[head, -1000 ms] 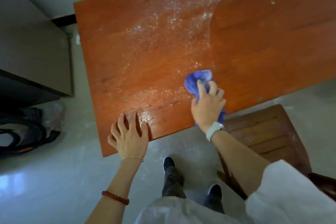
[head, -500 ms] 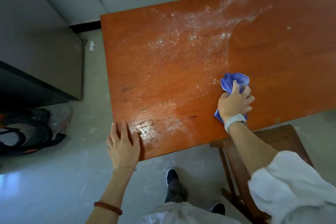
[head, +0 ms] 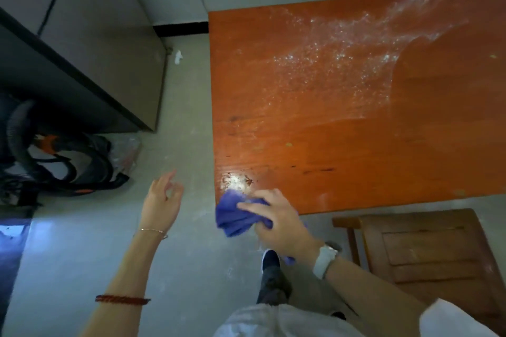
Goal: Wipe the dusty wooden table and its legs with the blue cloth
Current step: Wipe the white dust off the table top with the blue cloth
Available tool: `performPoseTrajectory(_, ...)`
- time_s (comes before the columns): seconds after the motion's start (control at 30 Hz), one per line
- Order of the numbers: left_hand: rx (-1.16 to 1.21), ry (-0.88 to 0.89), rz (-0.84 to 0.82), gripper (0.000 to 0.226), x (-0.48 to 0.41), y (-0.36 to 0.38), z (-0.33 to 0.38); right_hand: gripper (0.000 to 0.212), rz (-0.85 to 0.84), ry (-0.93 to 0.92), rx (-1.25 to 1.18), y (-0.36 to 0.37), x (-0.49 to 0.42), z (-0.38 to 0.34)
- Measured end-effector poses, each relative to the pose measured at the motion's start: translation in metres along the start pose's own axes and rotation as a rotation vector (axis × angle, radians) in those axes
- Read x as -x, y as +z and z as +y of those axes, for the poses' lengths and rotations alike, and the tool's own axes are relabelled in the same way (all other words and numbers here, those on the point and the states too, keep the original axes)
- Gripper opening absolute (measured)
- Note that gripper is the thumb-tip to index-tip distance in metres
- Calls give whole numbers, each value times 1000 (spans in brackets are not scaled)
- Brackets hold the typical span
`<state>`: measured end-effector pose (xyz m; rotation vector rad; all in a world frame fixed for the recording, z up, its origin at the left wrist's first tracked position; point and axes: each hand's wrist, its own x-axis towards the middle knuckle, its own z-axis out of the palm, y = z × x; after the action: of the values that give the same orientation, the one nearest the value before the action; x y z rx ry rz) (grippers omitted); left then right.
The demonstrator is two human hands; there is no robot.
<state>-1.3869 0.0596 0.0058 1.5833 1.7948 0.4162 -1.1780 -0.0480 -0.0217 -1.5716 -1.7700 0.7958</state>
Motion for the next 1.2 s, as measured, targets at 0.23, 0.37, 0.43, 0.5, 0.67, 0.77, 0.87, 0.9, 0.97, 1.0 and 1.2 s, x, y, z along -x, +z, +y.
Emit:
performPoseTrajectory(0.23, -22, 73, -264, 52, 15, 63, 13, 44, 658, 629, 312, -82, 10, 68)
performPoseTrajectory(0.37, 130, 17, -279, 40, 9, 54, 10, 46, 465, 413, 540, -21, 10, 40)
performPoseTrajectory(0.43, 332, -121, -357, 35, 0, 42, 10, 44, 108, 1, 465, 24, 9, 5)
performPoseTrajectory(0.5, 387, -192, -422, 34, -6, 30, 8, 42, -340, -167, 183, 49, 15, -25)
performPoseTrajectory(0.67, 80, -56, -312, 39, -13, 29, 17, 49, -248, 127, -129, 4, 28, -8)
performPoseTrajectory(0.77, -1, 40, -210, 48, -11, 52, 36, 42, -2, 280, -249, -45, 20, 8)
performPoseTrajectory(0.87, -108, 70, -121, 57, -8, 74, 65, 41, 218, 372, -284, -85, 11, 31)
performPoseTrajectory(0.9, -154, 61, -112, 60, -8, 80, 75, 41, 283, 383, -246, -97, 8, 42)
performPoseTrajectory(0.97, -251, 32, -109, 67, -11, 91, 89, 42, 414, 423, -143, -124, 3, 65)
performPoseTrajectory(1.0, -288, 19, -106, 70, -14, 95, 95, 41, 476, 457, -89, -139, 0, 78)
performPoseTrajectory(1.2, -411, -122, -47, 75, -34, 118, 101, 46, 718, 723, 305, -220, -36, 157)
